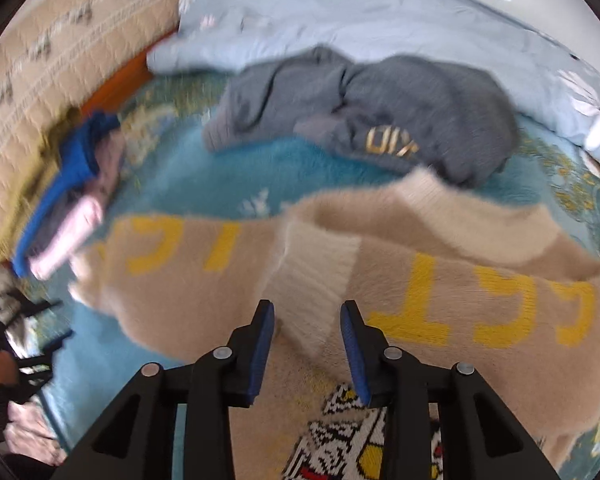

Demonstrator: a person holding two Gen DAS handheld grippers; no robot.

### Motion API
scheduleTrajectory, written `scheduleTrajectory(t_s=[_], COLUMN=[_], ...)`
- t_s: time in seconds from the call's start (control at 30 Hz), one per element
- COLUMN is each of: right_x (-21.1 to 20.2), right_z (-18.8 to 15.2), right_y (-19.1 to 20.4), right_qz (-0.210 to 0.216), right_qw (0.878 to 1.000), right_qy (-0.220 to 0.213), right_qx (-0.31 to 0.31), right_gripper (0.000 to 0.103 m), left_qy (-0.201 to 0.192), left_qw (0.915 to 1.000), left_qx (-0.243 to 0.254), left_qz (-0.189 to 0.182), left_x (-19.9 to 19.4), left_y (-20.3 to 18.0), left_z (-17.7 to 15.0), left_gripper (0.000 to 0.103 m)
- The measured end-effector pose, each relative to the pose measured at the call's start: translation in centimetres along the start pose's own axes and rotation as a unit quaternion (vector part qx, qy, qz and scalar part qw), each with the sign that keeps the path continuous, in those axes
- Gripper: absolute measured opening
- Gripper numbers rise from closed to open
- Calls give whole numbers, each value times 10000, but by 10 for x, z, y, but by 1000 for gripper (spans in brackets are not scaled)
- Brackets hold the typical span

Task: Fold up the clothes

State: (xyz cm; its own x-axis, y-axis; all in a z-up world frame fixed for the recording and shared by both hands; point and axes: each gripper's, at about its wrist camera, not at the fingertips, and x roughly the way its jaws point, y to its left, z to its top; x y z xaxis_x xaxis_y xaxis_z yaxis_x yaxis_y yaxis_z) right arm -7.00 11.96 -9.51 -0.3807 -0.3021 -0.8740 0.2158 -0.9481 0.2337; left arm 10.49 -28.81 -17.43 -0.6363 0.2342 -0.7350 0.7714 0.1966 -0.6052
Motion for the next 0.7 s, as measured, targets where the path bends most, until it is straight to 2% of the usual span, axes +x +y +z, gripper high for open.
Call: scheduleTrajectory(t_s=[0.07,0.2,0.3,0.5,0.57,0.6,0.7], right_x=[-12,-30,-41,-50,-52,-54,-60], right_z=[0,-7,-13,-34,-38,-39,-40], right_y=[-5,-11,-14,-19,-24,-27,-36], right_qz=[132,219,252,212,201,197,188], right_qw=[9997,9991,9987,9988,9984,9982,9974], right_qy=[-102,-168,-187,-66,-51,-71,-132], right_qx=[169,320,397,445,525,562,680], right_gripper=[38,38,38,38,38,38,38], left_qy=[-92,-169,-215,-196,-254,-261,-349], left_qw=[9999,9994,9979,9969,9956,9950,9932], left_qx=[-12,315,607,705,809,874,1032], left_qz=[-64,-41,116,302,398,399,414], left_x=[0,12,21,35,37,38,34], left_y=[-1,-17,-26,-28,-31,-32,-36], left_z=[9,18,19,22,22,22,21], left_gripper=[35,35,35,32,21,10,2])
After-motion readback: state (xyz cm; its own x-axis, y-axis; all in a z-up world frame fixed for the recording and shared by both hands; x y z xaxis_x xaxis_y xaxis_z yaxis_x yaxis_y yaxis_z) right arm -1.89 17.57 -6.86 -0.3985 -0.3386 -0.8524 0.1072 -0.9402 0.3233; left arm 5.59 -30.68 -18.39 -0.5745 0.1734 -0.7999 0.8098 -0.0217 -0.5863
